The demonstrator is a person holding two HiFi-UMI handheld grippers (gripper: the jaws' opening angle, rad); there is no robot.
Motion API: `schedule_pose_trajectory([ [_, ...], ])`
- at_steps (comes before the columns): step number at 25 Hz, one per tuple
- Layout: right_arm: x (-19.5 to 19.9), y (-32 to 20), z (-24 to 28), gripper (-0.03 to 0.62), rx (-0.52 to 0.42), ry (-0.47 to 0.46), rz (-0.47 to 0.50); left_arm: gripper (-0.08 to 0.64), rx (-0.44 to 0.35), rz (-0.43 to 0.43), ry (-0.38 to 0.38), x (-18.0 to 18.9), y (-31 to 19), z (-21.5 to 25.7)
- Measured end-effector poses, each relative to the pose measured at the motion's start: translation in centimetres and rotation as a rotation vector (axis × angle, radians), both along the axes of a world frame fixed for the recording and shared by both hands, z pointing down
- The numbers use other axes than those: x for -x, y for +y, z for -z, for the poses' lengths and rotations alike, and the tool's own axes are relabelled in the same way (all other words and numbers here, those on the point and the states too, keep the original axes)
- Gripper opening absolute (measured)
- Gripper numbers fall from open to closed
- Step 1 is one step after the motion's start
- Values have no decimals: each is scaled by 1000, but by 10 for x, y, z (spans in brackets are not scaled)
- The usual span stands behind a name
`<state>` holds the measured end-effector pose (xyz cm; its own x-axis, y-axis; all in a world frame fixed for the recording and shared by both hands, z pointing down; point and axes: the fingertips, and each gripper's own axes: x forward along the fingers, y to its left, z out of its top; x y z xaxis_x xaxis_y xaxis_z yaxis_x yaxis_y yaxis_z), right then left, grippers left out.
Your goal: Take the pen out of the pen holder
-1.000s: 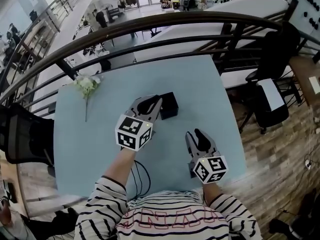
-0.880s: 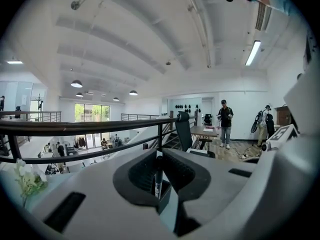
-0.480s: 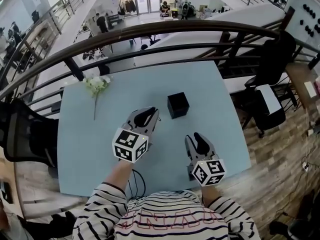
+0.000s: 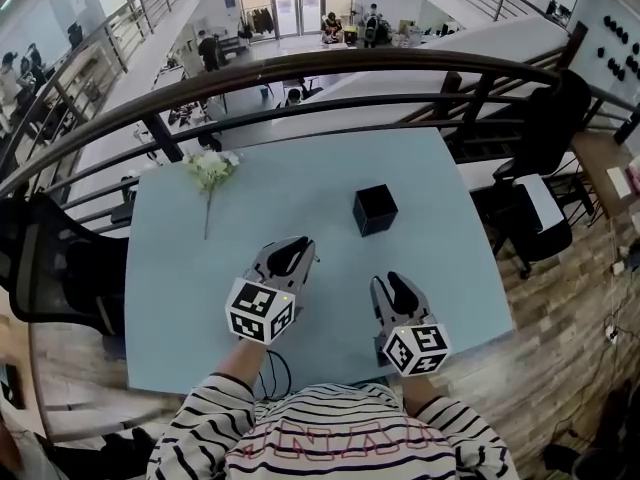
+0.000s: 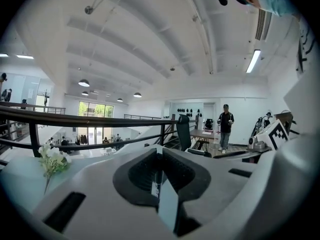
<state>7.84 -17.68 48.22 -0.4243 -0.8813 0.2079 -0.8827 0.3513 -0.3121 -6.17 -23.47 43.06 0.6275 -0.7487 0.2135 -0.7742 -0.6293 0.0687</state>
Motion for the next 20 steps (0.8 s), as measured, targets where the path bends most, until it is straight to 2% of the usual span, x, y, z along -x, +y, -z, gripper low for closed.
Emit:
schedule_pose_trajectory([
  [10, 42, 14, -7, 109, -4, 28, -3, 54, 19, 28, 10, 50, 31, -18],
  [20, 63, 31, -19, 58, 7, 59, -13, 54, 46, 49, 15, 80, 58, -33],
])
